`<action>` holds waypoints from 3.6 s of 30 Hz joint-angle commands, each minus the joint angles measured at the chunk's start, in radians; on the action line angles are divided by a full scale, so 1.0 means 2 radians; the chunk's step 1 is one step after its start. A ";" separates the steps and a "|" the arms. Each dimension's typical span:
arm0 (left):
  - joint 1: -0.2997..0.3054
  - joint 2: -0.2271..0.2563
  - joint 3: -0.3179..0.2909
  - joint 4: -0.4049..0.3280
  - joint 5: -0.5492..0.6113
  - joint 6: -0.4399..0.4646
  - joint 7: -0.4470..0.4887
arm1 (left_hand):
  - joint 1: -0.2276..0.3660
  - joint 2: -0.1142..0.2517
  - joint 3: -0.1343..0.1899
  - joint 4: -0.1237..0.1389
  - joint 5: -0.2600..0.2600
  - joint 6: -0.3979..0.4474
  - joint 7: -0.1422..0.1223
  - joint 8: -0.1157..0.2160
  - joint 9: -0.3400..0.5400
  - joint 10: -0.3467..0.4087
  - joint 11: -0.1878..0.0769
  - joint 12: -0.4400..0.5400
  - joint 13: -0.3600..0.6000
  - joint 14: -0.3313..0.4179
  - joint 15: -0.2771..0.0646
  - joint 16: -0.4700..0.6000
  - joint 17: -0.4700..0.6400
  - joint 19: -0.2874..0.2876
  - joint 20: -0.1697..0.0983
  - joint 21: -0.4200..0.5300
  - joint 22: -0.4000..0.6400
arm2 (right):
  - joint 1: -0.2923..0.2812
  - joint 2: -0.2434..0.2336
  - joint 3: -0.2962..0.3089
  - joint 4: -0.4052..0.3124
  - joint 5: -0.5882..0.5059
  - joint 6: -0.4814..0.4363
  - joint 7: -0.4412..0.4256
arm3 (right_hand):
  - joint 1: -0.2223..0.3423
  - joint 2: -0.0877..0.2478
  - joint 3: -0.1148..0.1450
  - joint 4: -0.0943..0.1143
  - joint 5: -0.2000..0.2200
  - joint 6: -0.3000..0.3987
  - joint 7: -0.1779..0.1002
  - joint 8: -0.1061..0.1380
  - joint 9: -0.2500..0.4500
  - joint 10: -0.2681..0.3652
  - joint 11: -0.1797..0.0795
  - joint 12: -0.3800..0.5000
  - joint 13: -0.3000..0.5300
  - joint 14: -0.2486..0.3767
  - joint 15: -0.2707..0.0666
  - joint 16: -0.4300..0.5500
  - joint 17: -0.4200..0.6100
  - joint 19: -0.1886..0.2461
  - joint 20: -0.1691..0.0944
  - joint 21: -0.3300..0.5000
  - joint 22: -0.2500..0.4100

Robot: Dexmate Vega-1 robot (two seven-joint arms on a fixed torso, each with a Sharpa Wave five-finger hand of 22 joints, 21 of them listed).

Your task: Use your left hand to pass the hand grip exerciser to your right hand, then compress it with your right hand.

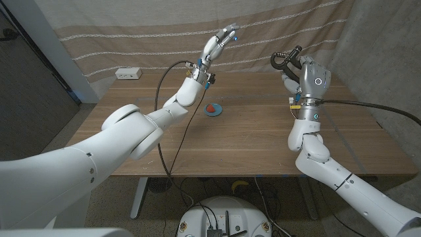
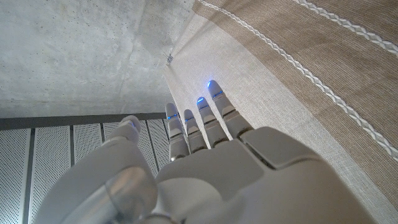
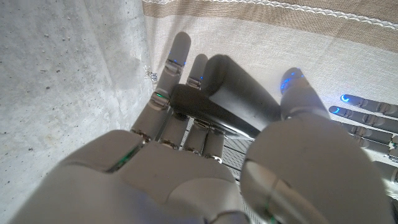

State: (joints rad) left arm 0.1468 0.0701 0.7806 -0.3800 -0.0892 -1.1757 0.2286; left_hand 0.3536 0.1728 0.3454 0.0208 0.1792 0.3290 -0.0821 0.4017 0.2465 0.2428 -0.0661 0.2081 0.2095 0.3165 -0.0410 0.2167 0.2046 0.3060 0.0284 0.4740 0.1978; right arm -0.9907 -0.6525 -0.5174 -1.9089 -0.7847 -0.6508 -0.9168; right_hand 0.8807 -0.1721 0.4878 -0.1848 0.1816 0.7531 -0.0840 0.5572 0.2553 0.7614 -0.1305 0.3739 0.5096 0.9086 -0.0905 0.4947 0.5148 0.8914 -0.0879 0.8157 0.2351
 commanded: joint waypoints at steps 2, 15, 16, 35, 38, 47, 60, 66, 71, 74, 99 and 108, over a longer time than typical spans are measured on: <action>-0.003 0.000 0.003 0.001 0.002 0.006 0.003 | -0.008 0.001 0.002 0.006 0.003 0.006 0.001 -0.003 0.000 0.004 0.001 0.003 -0.001 0.003 -0.024 -0.001 0.000 0.005 0.000 0.001 0.001 | -0.002 -0.001 0.010 -0.002 0.019 0.022 0.000 | 0.179 0.160 0.004 -0.001 0.000 -0.002 0.003 -0.005 -0.001 0.001 0.006 -0.005 -0.002 0.012 -0.075 -0.007 -0.005 0.013 -0.068 0.009 0.002; -0.007 0.004 0.015 0.002 0.013 0.008 0.025 | -0.015 0.002 0.006 0.010 0.004 0.012 0.009 -0.004 -0.005 0.004 -0.001 0.003 -0.001 0.004 -0.024 -0.002 0.000 0.004 0.000 0.001 0.001 | 0.001 0.001 0.012 0.005 0.025 0.031 0.000 | 0.194 0.174 -0.016 0.018 -0.002 -0.006 0.009 -0.033 -0.003 0.045 0.006 0.004 0.002 0.113 -0.072 0.025 0.013 0.039 -0.066 0.081 0.007; -0.007 0.004 0.016 0.001 0.013 0.008 0.026 | -0.015 0.003 0.007 0.010 0.004 0.012 0.010 -0.005 -0.005 0.004 -0.001 0.002 -0.001 0.004 -0.024 -0.002 0.000 0.004 0.000 0.001 0.001 | 0.002 0.001 0.012 0.005 0.025 0.030 0.001 | 0.193 0.173 -0.020 0.019 -0.001 -0.007 0.008 -0.034 0.002 0.045 0.006 0.006 0.009 0.126 -0.071 0.036 0.026 0.030 -0.065 0.089 0.011; -0.012 0.009 0.025 0.001 0.019 0.008 0.039 | -0.019 0.007 0.020 0.013 0.006 0.016 0.015 -0.008 -0.011 0.004 -0.002 0.002 -0.001 0.004 -0.026 -0.004 -0.002 0.003 0.000 0.000 0.001 | 0.005 -0.010 0.020 -0.003 0.058 0.056 0.035 | 0.151 0.185 0.072 0.088 0.013 -0.043 0.025 -0.063 0.102 0.043 0.009 0.058 0.210 0.134 -0.065 0.228 0.359 -0.113 -0.065 0.288 0.116; -0.013 0.010 0.027 0.002 0.020 0.009 0.042 | -0.019 0.007 0.022 0.013 0.006 0.016 0.016 -0.009 -0.011 0.004 -0.003 0.002 -0.001 0.003 -0.027 -0.004 -0.002 0.003 0.000 0.000 0.001 | 0.003 -0.012 0.025 -0.003 0.069 0.072 0.035 | 0.150 0.178 0.084 0.081 0.011 -0.051 0.029 -0.071 0.112 0.057 0.014 0.070 0.231 0.141 -0.064 0.286 0.367 -0.089 -0.066 0.279 0.093; -0.016 0.013 0.033 0.001 0.026 0.009 0.056 | -0.019 0.008 0.030 0.012 0.007 0.022 0.017 -0.009 -0.013 0.003 -0.004 0.001 -0.001 0.001 -0.029 -0.005 -0.002 0.003 -0.001 0.000 0.001 | 0.009 0.001 0.031 0.047 0.075 0.163 -0.054 | 0.029 0.159 0.075 0.170 0.027 -0.010 0.047 -0.083 0.174 0.115 -0.004 0.286 0.368 0.158 -0.061 0.497 0.365 -0.053 -0.064 0.304 0.093; -0.015 0.012 0.032 0.002 0.016 0.011 0.048 | -0.016 0.011 0.044 0.011 0.008 0.022 0.019 -0.013 -0.016 0.002 -0.003 0.001 -0.002 -0.001 -0.029 -0.007 -0.003 0.002 0.000 -0.001 0.000 | -0.002 0.090 0.125 0.146 -0.036 0.376 -0.100 | -0.214 0.096 0.023 0.179 0.094 0.082 0.036 0.226 0.491 0.185 -0.026 0.601 0.367 0.190 -0.061 0.540 0.366 0.040 -0.054 0.233 0.113; -0.015 0.012 0.030 0.003 0.013 0.014 0.044 | -0.016 0.013 0.049 0.012 0.009 0.022 0.020 -0.014 -0.017 0.002 -0.003 0.001 -0.002 -0.001 -0.030 -0.007 -0.003 0.002 0.001 -0.001 0.001 | 0.000 0.099 0.145 0.162 -0.058 0.429 -0.100 | -0.223 0.087 0.014 0.167 0.095 0.107 0.062 0.298 0.491 0.210 -0.011 0.600 0.365 0.194 -0.061 0.542 0.366 0.051 -0.040 0.237 0.109; -0.016 0.011 0.029 0.003 0.009 0.018 0.039 | -0.017 0.013 0.054 0.013 0.009 0.024 0.021 -0.014 -0.017 0.001 -0.003 0.000 -0.002 -0.002 -0.030 -0.007 -0.003 0.001 0.001 -0.001 0.001 | 0.005 0.064 0.116 0.147 -0.018 0.405 -0.090 | -0.207 0.076 0.009 0.153 0.100 0.107 0.079 0.315 0.475 0.232 0.005 0.601 0.364 0.208 -0.061 0.542 0.365 0.062 -0.039 0.251 0.113; -0.016 0.011 0.028 0.004 0.006 0.021 0.035 | -0.017 0.012 0.057 0.013 0.009 0.025 0.022 -0.015 -0.018 0.001 -0.004 0.000 -0.002 -0.003 -0.030 -0.007 -0.003 0.001 0.000 -0.001 0.001 | 0.008 0.049 0.102 0.139 -0.007 0.390 -0.090 | -0.197 0.070 0.007 0.147 0.103 0.112 0.083 0.325 0.475 0.242 0.010 0.600 0.364 0.217 -0.061 0.542 0.364 0.061 -0.038 0.256 0.115; -0.017 0.014 0.026 0.004 0.002 0.028 0.039 | -0.020 0.012 0.074 0.018 0.009 0.028 0.025 -0.018 -0.020 0.002 -0.005 0.001 -0.002 -0.004 -0.031 -0.007 -0.003 0.001 0.000 -0.001 0.001 | 0.021 -0.003 0.057 0.095 0.060 0.335 -0.058 | -0.163 0.097 0.009 0.141 0.104 0.088 0.100 0.386 0.490 0.256 0.016 0.596 0.362 0.238 -0.061 0.541 0.363 0.070 -0.046 0.286 0.135; -0.014 0.026 0.028 0.000 0.023 -0.003 0.062 | -0.022 0.011 0.080 0.020 0.008 0.029 0.025 -0.020 -0.020 0.002 -0.005 0.001 -0.002 -0.005 -0.030 -0.007 -0.003 0.000 0.000 -0.001 0.001 | 0.024 -0.004 0.048 0.092 0.057 0.334 -0.069 | -0.162 0.105 0.007 0.144 0.101 0.085 0.100 0.397 0.490 0.258 0.014 0.596 0.362 0.242 -0.061 0.541 0.363 0.073 -0.045 0.290 0.134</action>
State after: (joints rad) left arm 0.1130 0.0955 0.8320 -0.3715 -0.0827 -1.1246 0.3073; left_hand 0.3187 0.1815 0.4975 0.0590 0.1932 0.3791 -0.0317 0.3638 0.2044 0.2480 -0.0713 0.2081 0.2048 0.3108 -0.0467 0.2014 0.1979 0.3059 0.0284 0.4740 0.1977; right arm -0.9496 -0.6473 -0.3973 -1.7115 -0.6904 0.0322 -1.0490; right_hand 0.5908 -0.1560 0.5022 0.0948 0.3867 0.8608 0.0484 1.3399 1.2338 1.2222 -0.0520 1.5384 1.2288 1.3385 -0.1697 1.5797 1.2406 1.0272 -0.1660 1.3872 0.4985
